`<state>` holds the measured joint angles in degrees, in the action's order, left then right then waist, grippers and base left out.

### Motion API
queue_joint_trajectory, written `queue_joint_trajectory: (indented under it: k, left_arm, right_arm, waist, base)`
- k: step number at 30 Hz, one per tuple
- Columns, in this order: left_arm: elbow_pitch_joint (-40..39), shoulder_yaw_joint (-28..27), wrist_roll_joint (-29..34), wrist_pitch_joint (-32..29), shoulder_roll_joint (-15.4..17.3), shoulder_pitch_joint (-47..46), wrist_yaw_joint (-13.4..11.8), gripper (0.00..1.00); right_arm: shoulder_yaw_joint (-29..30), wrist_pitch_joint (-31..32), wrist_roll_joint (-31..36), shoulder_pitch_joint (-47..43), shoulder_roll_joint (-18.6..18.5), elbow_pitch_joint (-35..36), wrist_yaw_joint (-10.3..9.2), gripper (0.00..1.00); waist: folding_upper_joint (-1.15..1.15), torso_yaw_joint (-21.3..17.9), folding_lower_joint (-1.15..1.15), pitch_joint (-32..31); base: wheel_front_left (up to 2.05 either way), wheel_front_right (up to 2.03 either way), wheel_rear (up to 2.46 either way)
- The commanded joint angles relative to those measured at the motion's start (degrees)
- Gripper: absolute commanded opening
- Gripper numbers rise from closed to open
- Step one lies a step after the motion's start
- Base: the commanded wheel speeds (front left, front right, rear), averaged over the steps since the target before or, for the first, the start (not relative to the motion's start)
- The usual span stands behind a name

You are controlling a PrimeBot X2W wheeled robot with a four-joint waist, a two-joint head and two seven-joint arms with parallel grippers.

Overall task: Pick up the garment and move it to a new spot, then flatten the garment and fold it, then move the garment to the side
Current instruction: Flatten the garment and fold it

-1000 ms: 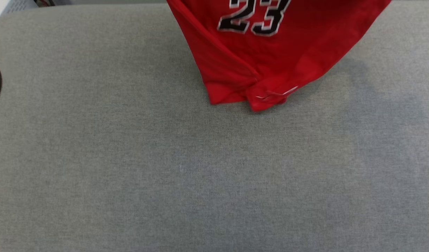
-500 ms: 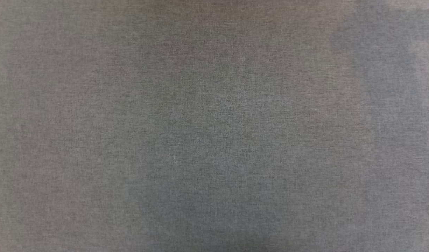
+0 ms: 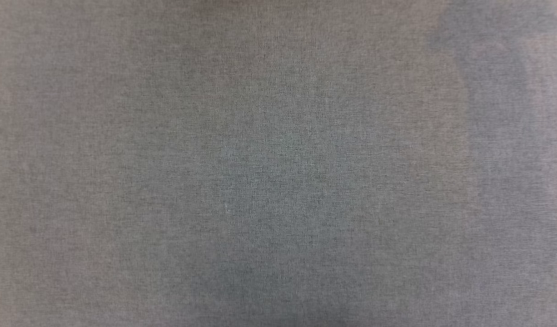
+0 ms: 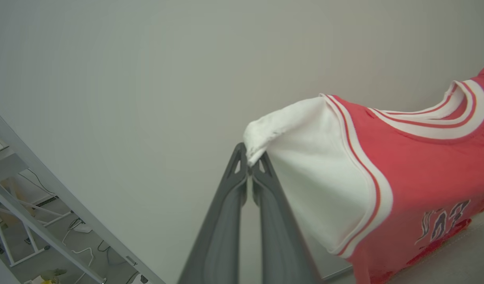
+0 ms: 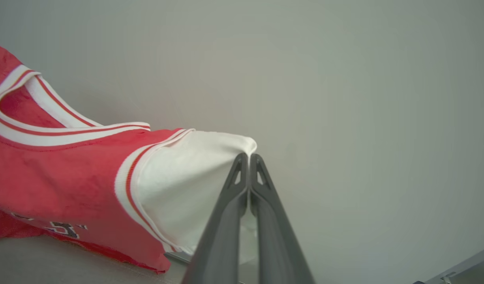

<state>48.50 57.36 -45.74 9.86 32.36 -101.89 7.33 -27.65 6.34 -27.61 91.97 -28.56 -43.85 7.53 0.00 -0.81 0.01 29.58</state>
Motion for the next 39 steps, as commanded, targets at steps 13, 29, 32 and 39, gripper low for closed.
queue_joint_trajectory:
  k: [13, 29, 32, 39]
  left_arm:
    - [-0.56, 1.14, -7.47, 4.97, 4.08, 31.64, -0.23, 0.00]
    - [-21.80, -5.40, -10.43, 5.13, 7.96, 76.70, -11.29, 0.00]
    - [-24.04, -5.13, -10.34, 5.13, 8.39, 82.05, -12.91, 0.00]
    - [-29.06, -8.01, -12.54, 5.13, 9.89, 92.22, -16.73, 0.00]
  right_arm:
    - [-12.35, -9.34, -11.58, -28.99, 1.04, 0.65, -0.04, 0.00]
    - [-15.49, -11.99, -19.78, -63.65, -8.99, 12.79, -0.04, 0.00]
    - [-13.35, -12.09, -19.98, -69.66, -9.93, 14.11, -0.04, 0.00]
    - [-5.56, -11.52, -18.97, -83.91, -10.49, 18.62, -0.04, 0.00]
  waist:
    - [0.00, -0.80, -0.01, -13.88]
    - [0.00, -0.51, -0.01, -24.42]
    - [0.00, -0.64, -0.01, -25.55]
    - [0.00, -1.00, -0.01, -27.23]
  base:
    - [0.00, 0.00, 0.00]
    - [0.00, 0.00, 0.00]
    - [0.00, 0.00, 0.00]
    - [0.00, 0.00, 0.00]
